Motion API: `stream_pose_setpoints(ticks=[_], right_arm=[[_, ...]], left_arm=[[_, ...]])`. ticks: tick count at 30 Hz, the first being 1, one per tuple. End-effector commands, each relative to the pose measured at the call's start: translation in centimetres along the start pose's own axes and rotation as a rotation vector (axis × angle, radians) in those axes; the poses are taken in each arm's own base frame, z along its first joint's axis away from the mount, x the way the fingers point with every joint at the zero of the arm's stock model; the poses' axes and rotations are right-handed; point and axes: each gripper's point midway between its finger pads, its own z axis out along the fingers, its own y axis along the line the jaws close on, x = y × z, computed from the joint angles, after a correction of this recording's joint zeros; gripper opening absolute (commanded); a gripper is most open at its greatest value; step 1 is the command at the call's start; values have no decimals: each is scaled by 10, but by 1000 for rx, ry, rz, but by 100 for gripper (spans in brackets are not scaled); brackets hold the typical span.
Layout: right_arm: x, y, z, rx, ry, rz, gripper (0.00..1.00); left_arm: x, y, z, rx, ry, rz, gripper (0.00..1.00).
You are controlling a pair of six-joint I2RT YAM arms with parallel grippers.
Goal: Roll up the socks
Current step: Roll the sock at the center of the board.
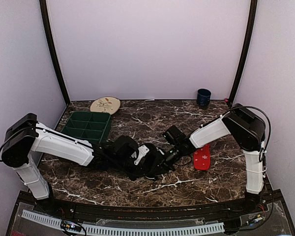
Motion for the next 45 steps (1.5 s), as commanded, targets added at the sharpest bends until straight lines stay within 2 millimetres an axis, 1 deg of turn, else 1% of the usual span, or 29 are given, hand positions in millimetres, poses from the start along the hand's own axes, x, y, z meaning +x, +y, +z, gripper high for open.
stream_pose_setpoints(ticks=[1,6,7,12,13,17,19,23,34,39,45], right_arm=[[-1,-1,2,24,1,-11,0],[2,-3,4,36,12,-14,0],[2,-4,4,38,14,-12,0],[7,-9,8,50,30,-8,0],[1,-1,7,41,21,-28,0],[1,1,8,48,26,-42,0],[1,1,8,49,27,-42,0],[2,1,7,52,28,-46,0],[5,-5,4,57,27,-35,0],[6,-7,5,61,30,-34,0],[3,-7,5,63,30,-36,0]], left_arm=[[3,-4,10,14,28,21,13],[-3,-2,19,-1,16,24,13],[-9,-3,19,0,3,25,13],[-23,-4,16,-3,-31,22,14],[-24,-4,16,-5,-34,21,14],[-24,-2,16,-14,-31,20,14],[-20,-1,18,-17,-16,18,14],[-4,3,24,-31,35,1,14],[31,20,23,-101,86,-59,14],[36,28,13,-142,68,-88,13],[46,35,9,-179,92,-96,13]])
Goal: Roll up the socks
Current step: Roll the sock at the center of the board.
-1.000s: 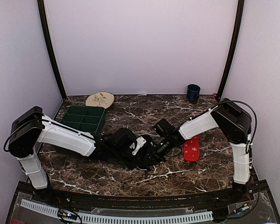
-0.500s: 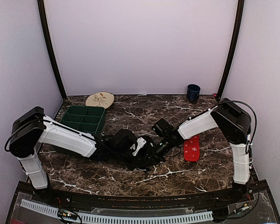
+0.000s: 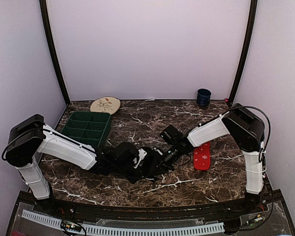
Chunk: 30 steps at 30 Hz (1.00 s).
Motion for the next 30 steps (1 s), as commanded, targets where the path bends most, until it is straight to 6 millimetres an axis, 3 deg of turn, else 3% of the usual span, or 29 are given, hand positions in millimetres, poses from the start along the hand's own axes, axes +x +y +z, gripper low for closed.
stream_pose_setpoints(ticks=[1,13,21,30], right_arm=[[2,-8,3,18,14,13,0],[2,-12,2,48,26,4,0],[-3,-21,-9,129,-10,-35,19],[-5,-25,-20,167,-75,-60,26]], left_arm=[[20,19,-7,-83,60,-17,13],[27,24,6,-102,100,-35,13],[33,20,14,-75,145,-69,11],[40,14,13,-32,180,-91,10]])
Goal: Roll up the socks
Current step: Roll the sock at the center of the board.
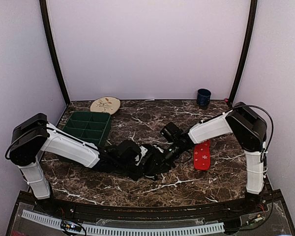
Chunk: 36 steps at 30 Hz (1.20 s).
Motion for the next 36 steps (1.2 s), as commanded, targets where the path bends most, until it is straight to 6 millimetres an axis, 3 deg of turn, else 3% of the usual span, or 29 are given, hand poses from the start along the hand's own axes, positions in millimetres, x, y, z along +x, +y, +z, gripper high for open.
stream_pose_setpoints(ticks=[1,20,28,36], right_arm=[[0,-22,-8,101,-55,24,26],[3,-34,-40,245,-250,-49,29],[0,-23,-63,431,-382,-243,30],[18,-9,-63,632,-467,-457,30]], left_arm=[[48,11,6,-20,178,-12,10],[45,9,10,51,256,-9,9],[46,10,9,73,294,-9,9],[49,9,7,87,321,16,8]])
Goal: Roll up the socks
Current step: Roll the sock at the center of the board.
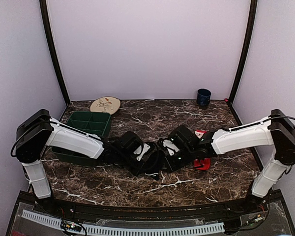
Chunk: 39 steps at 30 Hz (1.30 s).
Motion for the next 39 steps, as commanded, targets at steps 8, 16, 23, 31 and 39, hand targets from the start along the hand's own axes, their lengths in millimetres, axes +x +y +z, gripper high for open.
stream_pose_setpoints(ticks=[8,16,23,31,39], right_arm=[[8,31,-23,262,-219,-351,31],[14,65,-13,415,-255,-618,34],[9,71,1,515,-258,-747,44],[-3,71,12,595,-230,-876,48],[-6,63,23,586,-172,-893,48]], left_arm=[[54,14,9,1,221,34,8],[54,15,7,42,234,45,8],[53,16,8,60,239,55,8],[49,14,9,75,238,61,7],[48,14,9,76,235,57,7]])
